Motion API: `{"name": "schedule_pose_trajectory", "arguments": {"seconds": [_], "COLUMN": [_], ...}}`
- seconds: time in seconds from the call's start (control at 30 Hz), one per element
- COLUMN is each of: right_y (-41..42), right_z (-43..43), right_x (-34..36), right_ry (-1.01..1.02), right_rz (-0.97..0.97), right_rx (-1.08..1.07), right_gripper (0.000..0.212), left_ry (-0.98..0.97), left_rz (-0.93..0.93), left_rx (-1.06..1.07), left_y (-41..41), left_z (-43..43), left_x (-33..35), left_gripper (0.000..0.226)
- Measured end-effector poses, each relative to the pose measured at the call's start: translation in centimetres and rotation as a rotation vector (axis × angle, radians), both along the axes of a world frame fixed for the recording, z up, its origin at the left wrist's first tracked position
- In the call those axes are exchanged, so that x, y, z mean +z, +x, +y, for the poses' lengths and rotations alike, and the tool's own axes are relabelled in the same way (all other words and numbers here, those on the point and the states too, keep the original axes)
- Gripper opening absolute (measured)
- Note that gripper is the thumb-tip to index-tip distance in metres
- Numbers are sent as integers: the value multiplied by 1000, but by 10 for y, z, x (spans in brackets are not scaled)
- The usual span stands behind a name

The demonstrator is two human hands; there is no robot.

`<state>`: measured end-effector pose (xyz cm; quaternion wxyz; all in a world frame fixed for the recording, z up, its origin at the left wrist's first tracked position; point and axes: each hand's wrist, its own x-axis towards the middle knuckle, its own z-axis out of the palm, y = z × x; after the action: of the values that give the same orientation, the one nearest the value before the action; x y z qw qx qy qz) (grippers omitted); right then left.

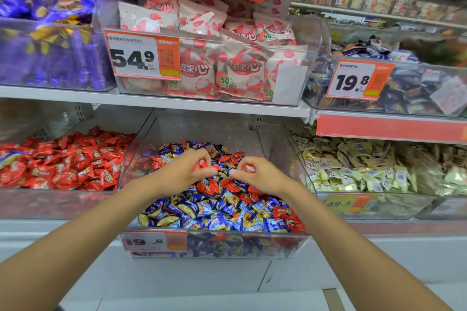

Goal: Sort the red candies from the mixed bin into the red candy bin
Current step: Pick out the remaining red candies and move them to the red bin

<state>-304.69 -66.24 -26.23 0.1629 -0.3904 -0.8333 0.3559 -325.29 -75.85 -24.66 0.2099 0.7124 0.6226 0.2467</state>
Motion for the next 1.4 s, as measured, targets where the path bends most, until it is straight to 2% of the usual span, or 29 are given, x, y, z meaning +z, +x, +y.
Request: {"name": "schedule_pose_trajectory", "arguments": {"seconds": [0.1,0.17,0.33,0.43,0.57,0.63,0.73,0.8,0.97,1.03,1.13,1.23,1.33,1.4], "right_y": [-9,-11,1,10,14,16,16,15,11,8,-1,-12,-9,0], "right_z": [3,1,1,-1,-4,-1,5,6,5,5,3,3,3,0], "right_x": [-12,-14,2,11,23,25,21,18,12,8,-4,-13,-4,10], "right_ry": [-22,-73,-64,-58,-9,16,10,-20,-17,-22,-44,8,51,57], "right_rz": [-157,-147,-77,-30,23,26,-20,-38,-29,-41,-154,-271,-262,-238], "right_rx": [128,172,126,65,2,-21,-80,-83,-21,1,91,107,106,88], "right_gripper": [27,19,20,19,5,9,15,18,16,11,8,17,25,27], "left_ry": [-75,-105,-99,-19,76,106,129,99,-90,-125,-40,39,120,113], "left_rz": [249,345,187,120,-19,-56,-77,-55,231,284,184,23,-58,-80], "left_rx": [-66,-76,-64,-7,43,57,34,3,-39,-38,-1,49,70,43], "left_y": [-2,-5,-13,-13,-10,-9,-1,5,6,3,2,0,-2,1], "left_z": [1,3,4,3,2,2,4,7,13,14,15,14,14,18], "left_x": [-6,-10,-10,-6,-1,-1,0,-2,-12,-15,-15,-12,-9,-7], "left_gripper": [25,33,16,17,15,16,13,3,33,34,26,29,29,20]}}
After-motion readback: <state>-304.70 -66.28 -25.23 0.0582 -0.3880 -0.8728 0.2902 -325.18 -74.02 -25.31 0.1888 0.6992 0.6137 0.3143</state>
